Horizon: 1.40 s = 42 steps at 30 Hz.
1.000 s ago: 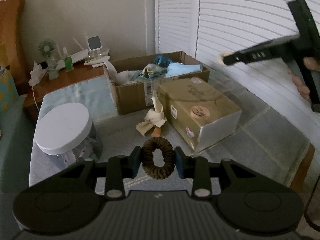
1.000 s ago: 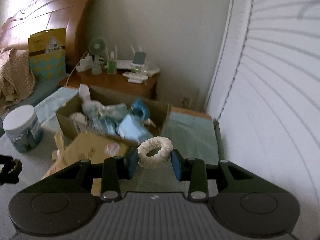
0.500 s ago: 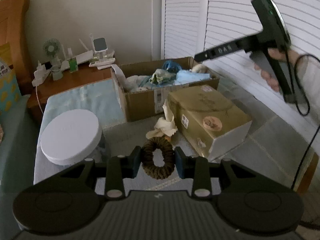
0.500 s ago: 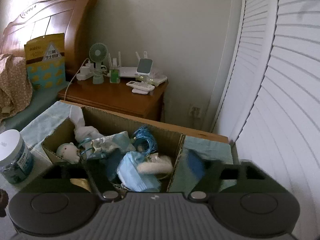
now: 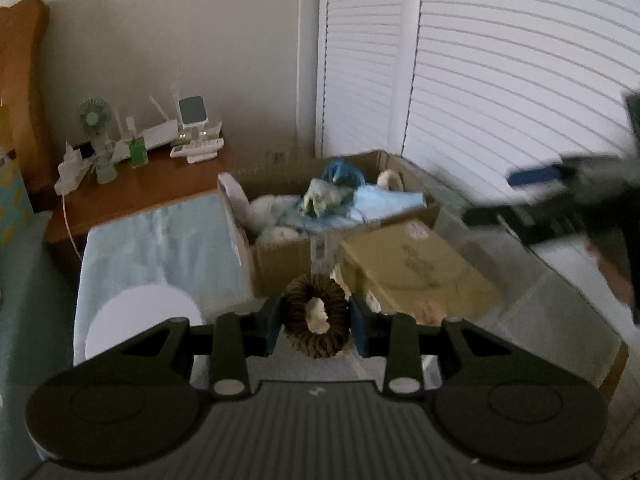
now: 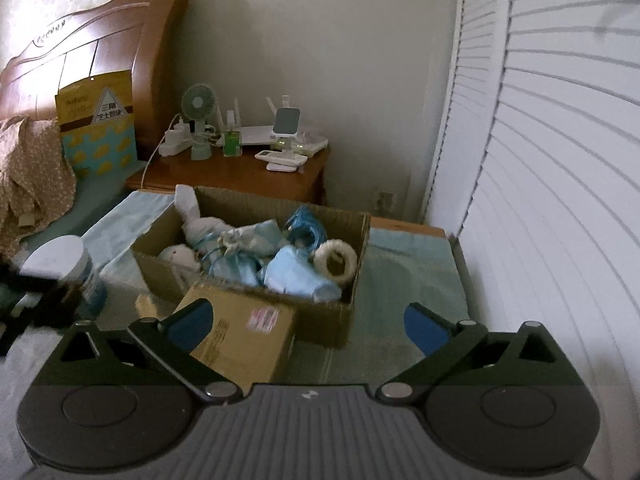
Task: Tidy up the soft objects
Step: 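Release the brown hair tie into the cardboard box with the left tool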
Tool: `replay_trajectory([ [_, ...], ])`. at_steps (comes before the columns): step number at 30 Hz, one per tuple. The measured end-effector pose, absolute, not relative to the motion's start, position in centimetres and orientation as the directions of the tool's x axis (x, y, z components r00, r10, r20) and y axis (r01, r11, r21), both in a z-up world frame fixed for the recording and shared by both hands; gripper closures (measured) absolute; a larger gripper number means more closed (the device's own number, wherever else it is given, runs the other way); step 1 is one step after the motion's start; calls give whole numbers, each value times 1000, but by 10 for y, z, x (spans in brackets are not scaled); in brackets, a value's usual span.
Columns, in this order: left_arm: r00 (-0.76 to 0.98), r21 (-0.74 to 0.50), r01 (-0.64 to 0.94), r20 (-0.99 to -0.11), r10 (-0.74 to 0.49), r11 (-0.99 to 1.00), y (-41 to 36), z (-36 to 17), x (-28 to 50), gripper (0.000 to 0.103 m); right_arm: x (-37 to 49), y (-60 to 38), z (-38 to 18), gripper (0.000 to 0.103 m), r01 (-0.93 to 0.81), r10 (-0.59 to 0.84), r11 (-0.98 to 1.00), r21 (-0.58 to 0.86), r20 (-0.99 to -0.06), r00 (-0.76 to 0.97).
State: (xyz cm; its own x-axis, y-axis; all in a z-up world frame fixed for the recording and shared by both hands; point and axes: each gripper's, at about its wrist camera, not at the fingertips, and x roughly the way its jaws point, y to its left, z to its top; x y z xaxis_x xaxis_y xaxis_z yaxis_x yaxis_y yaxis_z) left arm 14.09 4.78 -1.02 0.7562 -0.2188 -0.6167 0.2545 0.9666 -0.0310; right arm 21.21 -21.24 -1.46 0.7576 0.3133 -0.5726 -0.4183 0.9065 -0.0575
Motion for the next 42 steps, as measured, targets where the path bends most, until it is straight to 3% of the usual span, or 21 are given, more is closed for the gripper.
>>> replay_trajectory([
  [16, 789, 22, 232, -589, -175, 972, 27, 13, 256, 65, 167, -230, -19, 0, -400, 321, 916, -14, -571, 755],
  [18, 790, 26, 214, -593, -158, 976, 28, 10, 265, 51, 167, -233, -19, 0, -396, 322, 918, -7, -569, 757],
  [19, 789, 28, 200, -598, -144, 979, 28, 9, 268, 31, 168, -235, -19, 0, -395, 323, 918, -4, -568, 757],
  [20, 794, 31, 185, -594, -131, 982, 29, 8, 270, 18, 167, -235, -18, 0, -395, 324, 919, -2, -567, 757],
  [21, 802, 38, 173, -586, -119, 984, 30, 8, 269, 15, 167, -236, -18, 0, -395, 326, 918, 0, -567, 757],
  [26, 803, 57, 171, -587, -105, 984, 30, 11, 257, 9, 165, -237, -19, 0, -402, 332, 916, 4, -570, 751],
  [42, 763, 85, 238, -632, -132, 968, 32, -2, 203, 8, 146, -236, -8, 0, -413, 347, 911, 3, -546, 762],
])
